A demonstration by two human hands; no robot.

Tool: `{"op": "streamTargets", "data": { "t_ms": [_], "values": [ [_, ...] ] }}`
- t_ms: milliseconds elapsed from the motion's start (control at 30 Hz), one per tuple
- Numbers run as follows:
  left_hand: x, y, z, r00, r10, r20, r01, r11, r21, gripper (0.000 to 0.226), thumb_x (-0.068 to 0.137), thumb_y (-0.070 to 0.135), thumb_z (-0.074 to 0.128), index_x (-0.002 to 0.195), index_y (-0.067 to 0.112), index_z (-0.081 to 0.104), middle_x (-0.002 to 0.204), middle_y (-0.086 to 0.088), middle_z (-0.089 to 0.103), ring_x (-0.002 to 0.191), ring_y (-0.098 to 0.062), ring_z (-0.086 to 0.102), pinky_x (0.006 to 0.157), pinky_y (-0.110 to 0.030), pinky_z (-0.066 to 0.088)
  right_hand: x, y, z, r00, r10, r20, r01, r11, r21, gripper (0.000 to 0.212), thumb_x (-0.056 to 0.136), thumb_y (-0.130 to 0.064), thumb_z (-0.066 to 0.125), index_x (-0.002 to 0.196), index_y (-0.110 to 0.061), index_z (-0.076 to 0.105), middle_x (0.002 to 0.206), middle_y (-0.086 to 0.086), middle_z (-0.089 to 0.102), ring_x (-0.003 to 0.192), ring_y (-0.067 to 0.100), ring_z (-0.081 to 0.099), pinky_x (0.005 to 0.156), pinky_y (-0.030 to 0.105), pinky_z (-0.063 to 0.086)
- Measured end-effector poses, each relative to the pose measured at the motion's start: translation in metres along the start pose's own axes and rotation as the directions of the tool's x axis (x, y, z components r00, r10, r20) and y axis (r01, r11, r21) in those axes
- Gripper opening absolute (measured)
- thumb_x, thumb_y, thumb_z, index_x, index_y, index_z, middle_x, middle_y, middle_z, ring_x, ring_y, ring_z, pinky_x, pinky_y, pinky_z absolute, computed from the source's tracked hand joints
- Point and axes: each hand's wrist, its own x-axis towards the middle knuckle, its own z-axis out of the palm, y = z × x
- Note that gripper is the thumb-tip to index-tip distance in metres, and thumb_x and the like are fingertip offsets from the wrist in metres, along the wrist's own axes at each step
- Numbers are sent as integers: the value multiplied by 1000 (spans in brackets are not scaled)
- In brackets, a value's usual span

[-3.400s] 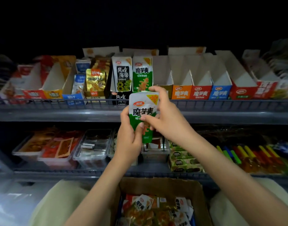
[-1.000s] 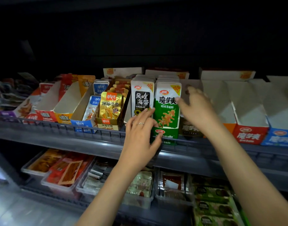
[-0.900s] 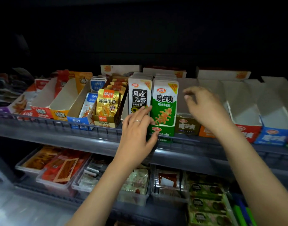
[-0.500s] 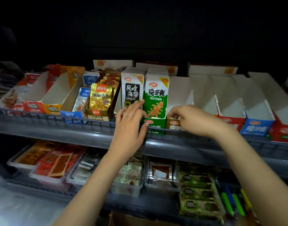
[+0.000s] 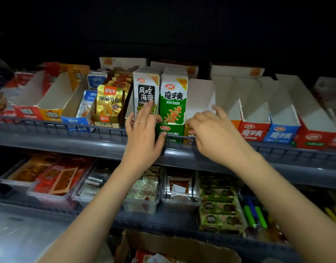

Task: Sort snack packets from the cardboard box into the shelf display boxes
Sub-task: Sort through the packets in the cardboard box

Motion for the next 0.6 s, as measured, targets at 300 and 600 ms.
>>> {"op": "streamTargets", "data": {
  "t_ms": [300,600],
  "values": [
    [-67,41,-13,865,455,213,-473,880,41,15,84,21,49,90,9,56,97,-10,60,91,-28,54,89,-38,34,-98,-10,34,879,193,-436,88,833,546,39,69,6,40,99,-6,62,85,2,62,86,18,54,86,28,37],
    [-190,36,-25,564,283,776,-287,948,-137,15,95,28,50,89,15,56,86,-4,61,78,-24,59,61,-31,38,-164,-67,139,943,-16,332,-166,842,514,21,90,-10,46,95,-17,65,94,1,68,83,21,62,65,32,45]
  ]
}}
